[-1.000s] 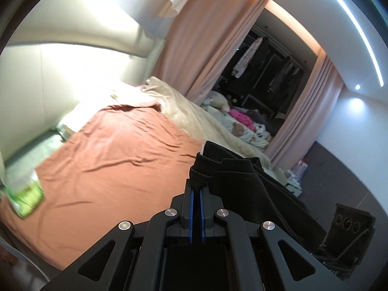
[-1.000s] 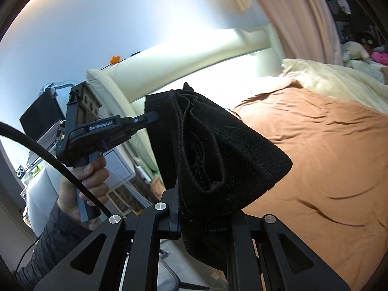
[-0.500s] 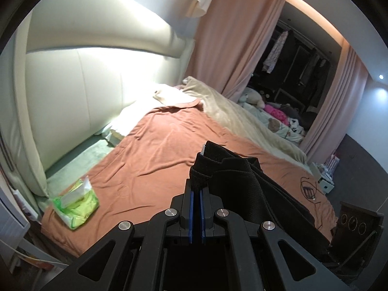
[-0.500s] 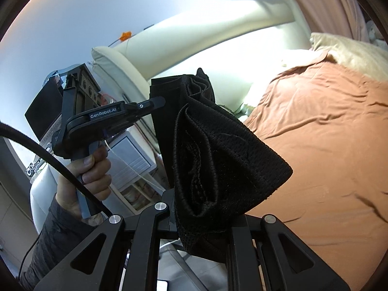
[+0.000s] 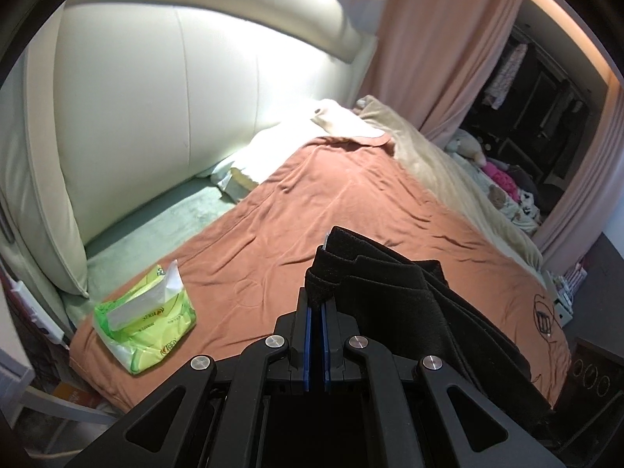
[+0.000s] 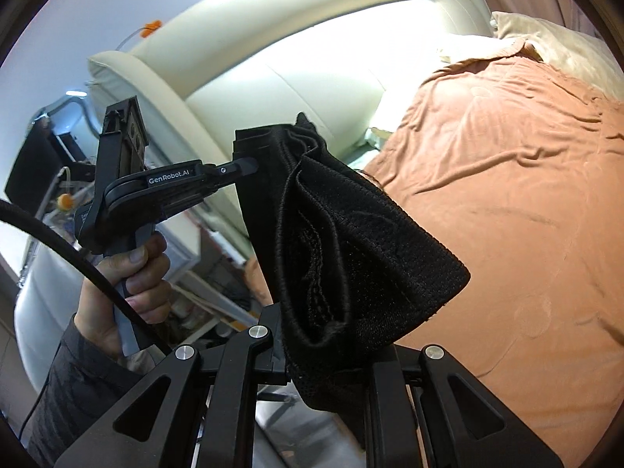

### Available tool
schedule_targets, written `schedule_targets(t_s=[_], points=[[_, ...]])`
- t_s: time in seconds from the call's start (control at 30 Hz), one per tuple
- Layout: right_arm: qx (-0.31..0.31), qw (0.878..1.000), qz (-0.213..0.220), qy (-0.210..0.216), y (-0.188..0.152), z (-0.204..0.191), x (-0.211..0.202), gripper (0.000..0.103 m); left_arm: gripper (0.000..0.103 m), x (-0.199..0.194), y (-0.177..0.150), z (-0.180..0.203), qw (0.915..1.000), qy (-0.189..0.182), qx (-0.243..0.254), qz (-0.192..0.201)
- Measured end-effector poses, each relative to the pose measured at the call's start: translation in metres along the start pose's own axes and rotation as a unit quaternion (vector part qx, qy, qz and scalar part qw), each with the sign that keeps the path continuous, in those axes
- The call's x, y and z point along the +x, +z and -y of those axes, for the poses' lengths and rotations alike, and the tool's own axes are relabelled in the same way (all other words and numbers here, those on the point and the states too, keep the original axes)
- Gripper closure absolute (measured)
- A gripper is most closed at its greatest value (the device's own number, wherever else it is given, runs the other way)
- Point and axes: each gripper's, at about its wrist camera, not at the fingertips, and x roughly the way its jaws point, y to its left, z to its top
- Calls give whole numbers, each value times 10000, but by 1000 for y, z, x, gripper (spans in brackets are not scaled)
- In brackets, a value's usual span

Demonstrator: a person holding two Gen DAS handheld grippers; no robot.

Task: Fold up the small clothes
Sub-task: 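Carry the held black shirt with both tools toward the green tissue pack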

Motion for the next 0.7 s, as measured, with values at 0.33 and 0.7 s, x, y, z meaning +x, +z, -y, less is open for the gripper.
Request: schedule_targets(t_s=[0.33,0.7], points=[[173,9998,-115,-63,28,55,33,95,99,76,15,-15,9993,208,-129,-264],[507,9970,-115,-579,27,93,72,86,99,151,16,-17,9968,604,38,-516]])
